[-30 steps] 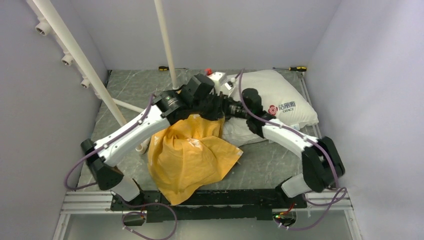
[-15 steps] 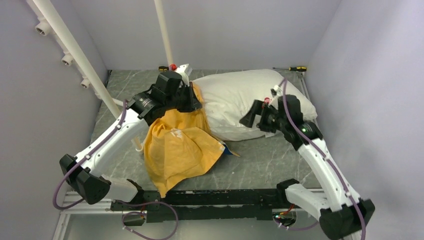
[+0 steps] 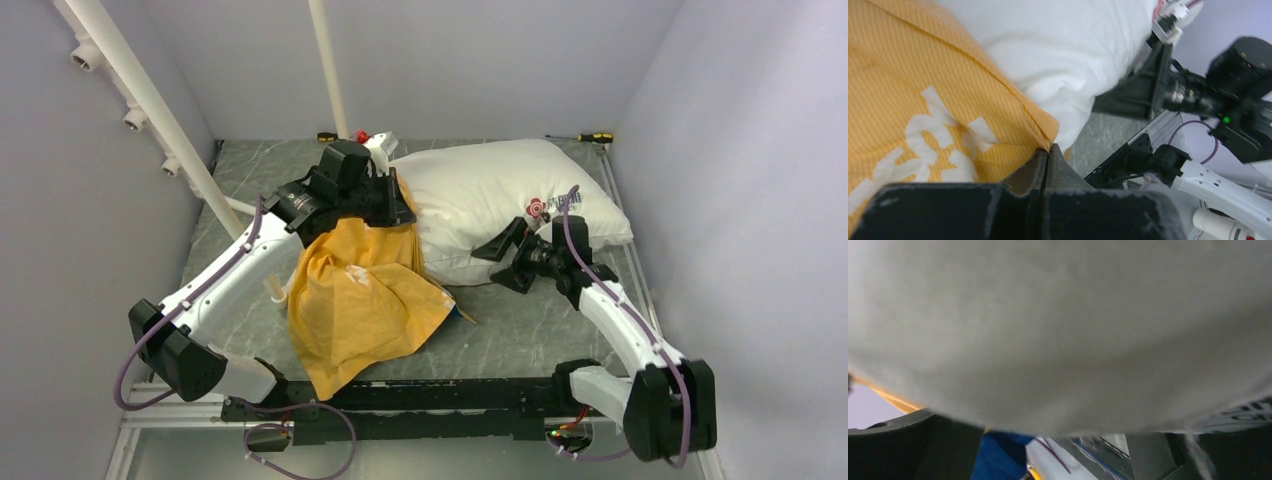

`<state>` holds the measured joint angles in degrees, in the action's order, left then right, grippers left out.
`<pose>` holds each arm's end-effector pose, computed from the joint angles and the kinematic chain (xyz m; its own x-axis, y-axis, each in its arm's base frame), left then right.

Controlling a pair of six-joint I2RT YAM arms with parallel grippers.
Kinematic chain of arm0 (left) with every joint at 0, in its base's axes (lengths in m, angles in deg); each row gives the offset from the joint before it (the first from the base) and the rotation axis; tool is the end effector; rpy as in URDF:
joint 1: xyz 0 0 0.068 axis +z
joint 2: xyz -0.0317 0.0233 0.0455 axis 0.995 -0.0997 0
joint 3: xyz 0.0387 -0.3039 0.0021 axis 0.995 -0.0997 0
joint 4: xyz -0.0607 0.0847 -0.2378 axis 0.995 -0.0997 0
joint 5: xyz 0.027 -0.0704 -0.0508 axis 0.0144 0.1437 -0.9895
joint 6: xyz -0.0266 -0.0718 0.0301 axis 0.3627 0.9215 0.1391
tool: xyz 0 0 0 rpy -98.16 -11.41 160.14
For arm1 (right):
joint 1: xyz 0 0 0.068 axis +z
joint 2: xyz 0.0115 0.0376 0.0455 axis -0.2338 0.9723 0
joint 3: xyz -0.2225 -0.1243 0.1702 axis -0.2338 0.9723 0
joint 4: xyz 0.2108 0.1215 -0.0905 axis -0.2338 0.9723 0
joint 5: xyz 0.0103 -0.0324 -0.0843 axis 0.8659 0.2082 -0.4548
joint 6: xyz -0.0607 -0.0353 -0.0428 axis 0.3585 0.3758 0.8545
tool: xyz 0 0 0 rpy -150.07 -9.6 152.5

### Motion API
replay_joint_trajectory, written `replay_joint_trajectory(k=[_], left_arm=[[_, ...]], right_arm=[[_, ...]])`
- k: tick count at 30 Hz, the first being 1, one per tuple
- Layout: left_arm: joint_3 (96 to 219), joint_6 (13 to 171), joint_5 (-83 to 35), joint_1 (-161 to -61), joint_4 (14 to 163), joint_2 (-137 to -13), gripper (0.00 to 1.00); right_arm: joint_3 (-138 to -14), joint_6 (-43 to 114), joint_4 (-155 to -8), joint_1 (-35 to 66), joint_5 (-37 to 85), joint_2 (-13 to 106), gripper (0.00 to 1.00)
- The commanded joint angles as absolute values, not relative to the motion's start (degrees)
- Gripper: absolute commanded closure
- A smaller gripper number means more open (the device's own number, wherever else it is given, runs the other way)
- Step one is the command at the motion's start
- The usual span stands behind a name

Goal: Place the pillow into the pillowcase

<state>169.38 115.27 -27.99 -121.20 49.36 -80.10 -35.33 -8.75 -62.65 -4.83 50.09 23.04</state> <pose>0.2548 -0.2106 0.4047 -0.7734 -0.1117 -0.6240 0.3544 0.7401 -0.5716 0.1987 0.0706 0.2379 -0.8309 0.5282 -0.1752 0.1821 0.5555 0.8113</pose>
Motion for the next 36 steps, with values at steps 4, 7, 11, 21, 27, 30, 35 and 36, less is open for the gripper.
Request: replay_joint_trajectory(k=[4,7,11,21,27,30,35,36], left_arm=[[173.3,112.7,-38.5,-121.0,55.7,-81.1,1.00],[174.8,111.7,-40.4,-121.2,55.6,-83.0,1.00],[178.0,110.2,-40.2,-121.5,54.7,-85.8,1.00],[207.0,107.0,-45.0,-127.9,49.2,-103.8,1.00],[228.4,109.7,-53.7,-132.6,44.9,-115.0,1.00],[220.6,111.7,-54.7,-132.6,52.2,-111.4,1.00],[214.5,105.2,-38.7,-132.5,42.5,-107.4,1.00],[213.7,104.5,-35.5,-132.1,39.8,-107.0,0.99]], right_arm=[[-36.3,-24.5,-102.4,0.6,52.8,32.3,0.25],[-36.0,-25.9,-107.5,2.9,50.0,34.6,0.81],[-36.2,-24.6,-108.1,4.0,48.7,35.3,1.00],[-42.9,-20.7,-111.1,12.6,48.1,32.0,1.00],[-45.3,-19.8,-118.8,13.0,50.5,27.6,1.00],[-46.2,-19.5,-119.8,13.0,50.8,25.3,1.00],[-48.3,-12.9,-102.7,12.5,44.0,20.8,1.00],[-49.3,-11.0,-97.1,12.5,41.7,20.2,1.00]])
